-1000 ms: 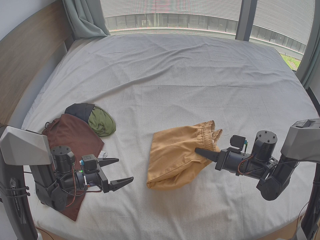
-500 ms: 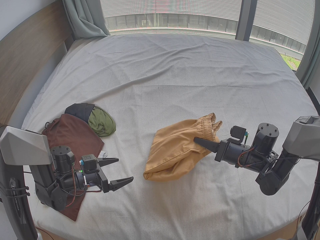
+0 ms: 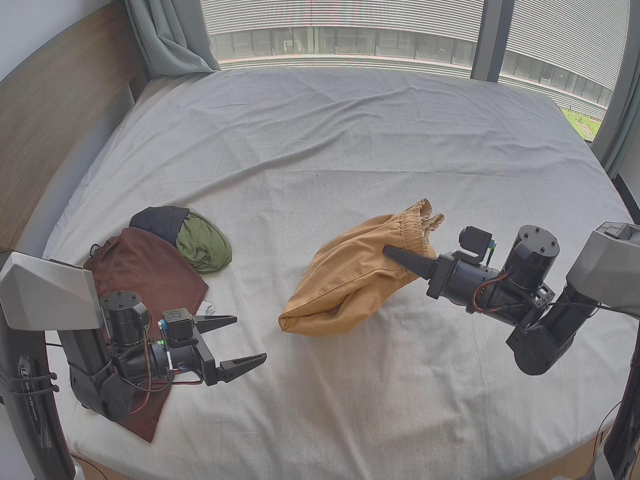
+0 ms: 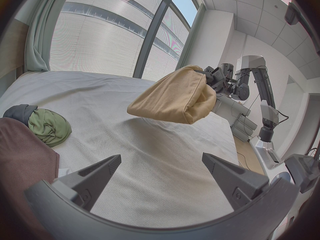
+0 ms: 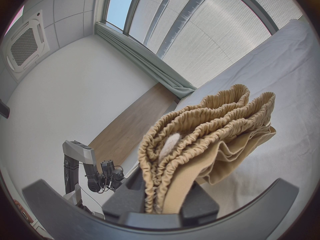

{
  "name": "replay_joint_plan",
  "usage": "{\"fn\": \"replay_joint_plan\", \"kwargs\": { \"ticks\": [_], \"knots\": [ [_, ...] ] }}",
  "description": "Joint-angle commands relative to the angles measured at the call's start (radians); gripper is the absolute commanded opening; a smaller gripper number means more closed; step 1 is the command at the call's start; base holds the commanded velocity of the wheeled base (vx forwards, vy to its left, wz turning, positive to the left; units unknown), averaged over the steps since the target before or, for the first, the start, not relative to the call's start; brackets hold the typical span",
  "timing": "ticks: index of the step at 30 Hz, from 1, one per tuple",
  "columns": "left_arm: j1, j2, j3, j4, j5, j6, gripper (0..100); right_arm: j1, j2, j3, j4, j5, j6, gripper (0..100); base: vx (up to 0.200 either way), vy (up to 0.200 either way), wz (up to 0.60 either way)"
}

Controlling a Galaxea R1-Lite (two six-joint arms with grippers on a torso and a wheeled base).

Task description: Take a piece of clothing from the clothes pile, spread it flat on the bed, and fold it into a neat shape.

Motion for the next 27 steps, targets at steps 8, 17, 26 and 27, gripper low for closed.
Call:
{"fn": "replay_joint_plan", "kwargs": {
  "ticks": [8, 17, 26, 27],
  "knots": [
    [0.0, 0.0, 0.001, -0.001, -0.001, 0.0, 100, 0.0, 0.049, -0.123, 0.004, 0.025, 0.018, 0, 0.0, 0.0, 0.0],
    [0.0, 0.001, 0.002, 0.001, -0.001, 0.0, 100, -0.001, 0.116, -0.235, 0.005, 0.065, 0.031, 0, 0.0, 0.0, 0.0],
    [0.0, 0.003, 0.002, -0.001, -0.001, 0.0, 100, -0.007, 0.19, -0.317, 0.005, 0.067, 0.052, 0, 0.0, 0.0, 0.0],
    [0.0, 0.003, 0.002, -0.001, -0.001, 0.0, 100, -0.009, 0.21, -0.33, 0.005, 0.067, 0.054, 0, 0.0, 0.0, 0.0]
  ]
}}
